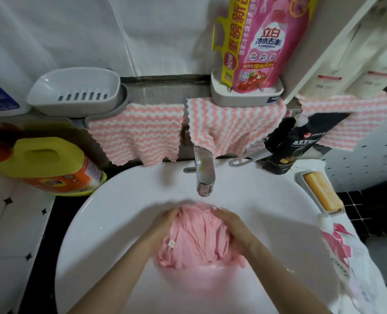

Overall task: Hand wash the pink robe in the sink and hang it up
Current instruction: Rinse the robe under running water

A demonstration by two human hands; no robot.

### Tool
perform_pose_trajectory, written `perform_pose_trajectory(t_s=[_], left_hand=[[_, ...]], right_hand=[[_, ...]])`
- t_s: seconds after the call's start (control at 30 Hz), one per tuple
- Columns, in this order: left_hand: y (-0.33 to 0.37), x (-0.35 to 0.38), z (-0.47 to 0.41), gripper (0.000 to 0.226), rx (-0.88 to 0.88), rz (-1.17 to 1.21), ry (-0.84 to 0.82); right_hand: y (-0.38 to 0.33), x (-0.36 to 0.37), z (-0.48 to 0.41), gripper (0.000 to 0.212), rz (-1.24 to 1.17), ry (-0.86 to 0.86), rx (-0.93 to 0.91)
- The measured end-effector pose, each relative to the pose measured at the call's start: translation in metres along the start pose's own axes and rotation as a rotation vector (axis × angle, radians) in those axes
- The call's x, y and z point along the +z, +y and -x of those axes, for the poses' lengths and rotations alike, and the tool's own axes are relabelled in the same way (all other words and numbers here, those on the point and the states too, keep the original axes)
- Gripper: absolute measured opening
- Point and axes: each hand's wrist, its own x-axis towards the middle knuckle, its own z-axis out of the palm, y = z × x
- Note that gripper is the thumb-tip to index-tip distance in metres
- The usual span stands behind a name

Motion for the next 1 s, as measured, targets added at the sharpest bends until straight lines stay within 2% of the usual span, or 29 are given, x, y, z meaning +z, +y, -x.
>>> perform_pose_trajectory(t_s=[0.1, 0.17, 0.2, 0.23, 0.27, 0.33, 0.37, 0.4, 0.43, 0.47, 0.6, 0.73, 0.83, 0.9, 1.0], left_hand=[[0.017, -0.011, 0.024, 0.030, -0.137, 0.273, -0.166], [0.018, -0.015, 0.032, 0.029, -0.140, 0.270, -0.197], [0.016, -0.015, 0.034, 0.022, -0.108, 0.222, -0.181], [0.013, -0.016, 0.035, 0.014, -0.060, 0.119, -0.115], [0.007, -0.019, 0.033, 0.020, 0.008, -0.033, -0.053], [-0.013, -0.022, 0.032, 0.076, 0.149, -0.516, 0.018], [-0.029, -0.022, 0.029, 0.104, 0.226, -0.761, 0.049], [-0.048, -0.019, 0.024, 0.119, 0.296, -0.971, 0.058], [-0.064, -0.012, 0.023, 0.120, 0.348, -1.099, 0.054], [-0.081, -0.005, 0.022, 0.115, 0.389, -1.146, 0.066], [-0.104, 0.017, 0.021, 0.084, 0.536, -1.185, 0.184], [-0.108, 0.025, 0.008, 0.060, 0.582, -1.240, 0.204], [-0.115, 0.031, -0.010, 0.046, 0.705, -1.223, 0.255], [-0.114, 0.035, -0.022, 0.034, 0.780, -1.192, 0.283], [-0.108, 0.039, -0.039, 0.018, 0.891, -1.142, 0.378]], right_hand=[[-0.007, -0.009, 0.024, 0.056, 0.056, -0.051, -0.084], [-0.012, -0.011, 0.036, 0.065, 0.197, -0.031, -0.078], [-0.015, -0.011, 0.041, 0.064, 0.275, 0.026, -0.047], [-0.015, -0.011, 0.043, 0.063, 0.375, 0.116, -0.015], [-0.013, -0.012, 0.045, 0.059, 0.517, 0.218, 0.009], [-0.001, -0.013, 0.046, 0.042, 0.870, 0.372, -0.038], [0.010, -0.012, 0.047, 0.028, 0.987, 0.393, -0.099], [0.022, -0.009, 0.048, 0.035, 1.047, 0.369, -0.159], [0.038, -0.005, 0.046, 0.058, 1.064, 0.329, -0.229], [0.055, -0.001, 0.044, 0.069, 1.099, 0.276, -0.288], [0.097, 0.018, 0.032, 0.059, 1.447, 0.201, -0.378], [0.104, 0.018, 0.014, 0.051, 1.601, 0.272, -0.389], [0.102, 0.016, 0.002, 0.045, 1.615, 0.331, -0.442], [0.102, 0.014, -0.008, 0.041, 1.608, 0.400, -0.554], [0.098, 0.016, -0.020, 0.033, 1.629, 0.420, -0.605]])
